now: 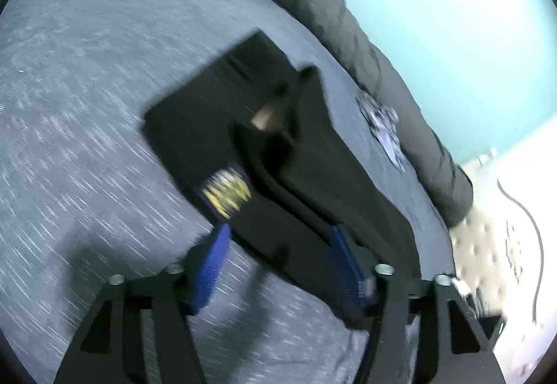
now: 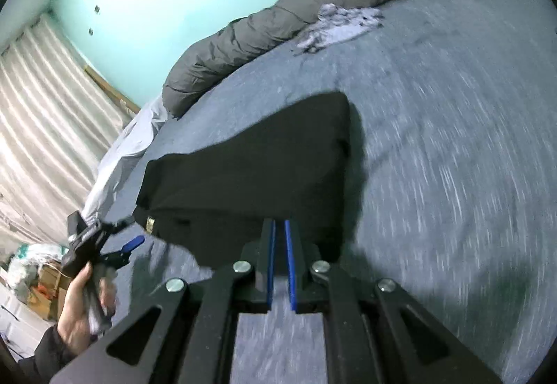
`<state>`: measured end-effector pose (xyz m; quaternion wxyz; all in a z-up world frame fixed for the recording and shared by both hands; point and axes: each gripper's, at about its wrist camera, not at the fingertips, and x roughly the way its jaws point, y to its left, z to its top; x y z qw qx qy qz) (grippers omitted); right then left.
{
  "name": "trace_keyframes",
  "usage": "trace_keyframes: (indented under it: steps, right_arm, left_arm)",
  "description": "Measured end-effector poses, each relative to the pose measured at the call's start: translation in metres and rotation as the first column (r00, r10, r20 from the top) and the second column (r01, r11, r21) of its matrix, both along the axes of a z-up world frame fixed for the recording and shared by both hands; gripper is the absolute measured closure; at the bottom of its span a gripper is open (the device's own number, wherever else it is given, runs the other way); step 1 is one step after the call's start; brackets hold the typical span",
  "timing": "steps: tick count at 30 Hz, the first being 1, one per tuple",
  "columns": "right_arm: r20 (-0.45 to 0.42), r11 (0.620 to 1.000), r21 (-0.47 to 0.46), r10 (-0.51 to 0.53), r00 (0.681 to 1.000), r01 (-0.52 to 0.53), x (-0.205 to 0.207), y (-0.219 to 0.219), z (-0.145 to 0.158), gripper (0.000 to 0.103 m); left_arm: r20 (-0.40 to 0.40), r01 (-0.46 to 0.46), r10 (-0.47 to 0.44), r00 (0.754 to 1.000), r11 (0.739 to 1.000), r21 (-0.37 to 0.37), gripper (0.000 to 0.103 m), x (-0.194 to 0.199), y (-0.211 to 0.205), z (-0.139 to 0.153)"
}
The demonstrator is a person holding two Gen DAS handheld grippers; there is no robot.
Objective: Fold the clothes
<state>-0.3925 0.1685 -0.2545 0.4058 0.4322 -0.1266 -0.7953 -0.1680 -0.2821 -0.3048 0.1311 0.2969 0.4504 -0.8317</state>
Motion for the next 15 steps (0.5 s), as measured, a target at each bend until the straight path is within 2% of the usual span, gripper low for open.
trace_keyframes:
  steps: [3, 11, 15]
  right_arm:
    - [0.007, 1.0, -0.02, -0.015, 1.0, 0.015, 0.007, 0.011, -0.003, 0.096]
    - [0.027, 0.996, -0.073, -0.054, 0.998, 0.056, 0.025, 0.04, -0.012, 0.095]
    - [0.043, 0.996, -0.064, -0.055, 0.998, 0.058, 0.024, 0.041, -0.021, 0.094]
  left_arm:
    - [0.015, -0.029, 0.029, 0.999, 0.999, -0.014, 0.023, 0.008, -0.016, -0.002]
    - [0.03, -0.07, 0.071, 0.997, 0.997, -0.04, 0.023, -0.018, -0.032, -0.014]
    - [0.052, -0.088, 0.092, 0.994, 0.993, -0.077, 0.015, -0.028, -0.034, -0.015]
